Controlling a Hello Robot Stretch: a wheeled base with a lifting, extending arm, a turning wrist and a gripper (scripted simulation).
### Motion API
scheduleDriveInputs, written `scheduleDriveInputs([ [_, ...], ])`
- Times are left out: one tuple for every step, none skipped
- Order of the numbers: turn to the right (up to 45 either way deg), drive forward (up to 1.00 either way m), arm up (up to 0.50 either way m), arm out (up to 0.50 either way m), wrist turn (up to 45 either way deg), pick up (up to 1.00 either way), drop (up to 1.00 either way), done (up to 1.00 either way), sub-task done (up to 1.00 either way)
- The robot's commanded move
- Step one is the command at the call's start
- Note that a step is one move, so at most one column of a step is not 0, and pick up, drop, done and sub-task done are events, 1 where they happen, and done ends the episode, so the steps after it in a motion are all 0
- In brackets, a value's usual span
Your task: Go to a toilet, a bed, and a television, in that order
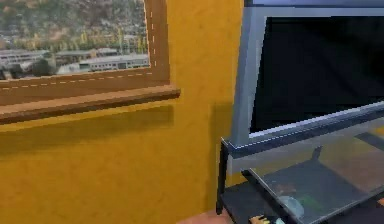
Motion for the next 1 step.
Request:
scheduleDriveInputs([
  [33.0,0.0,0.0,0.0,0.0,0.0,0.0,0.0,0.0],
])
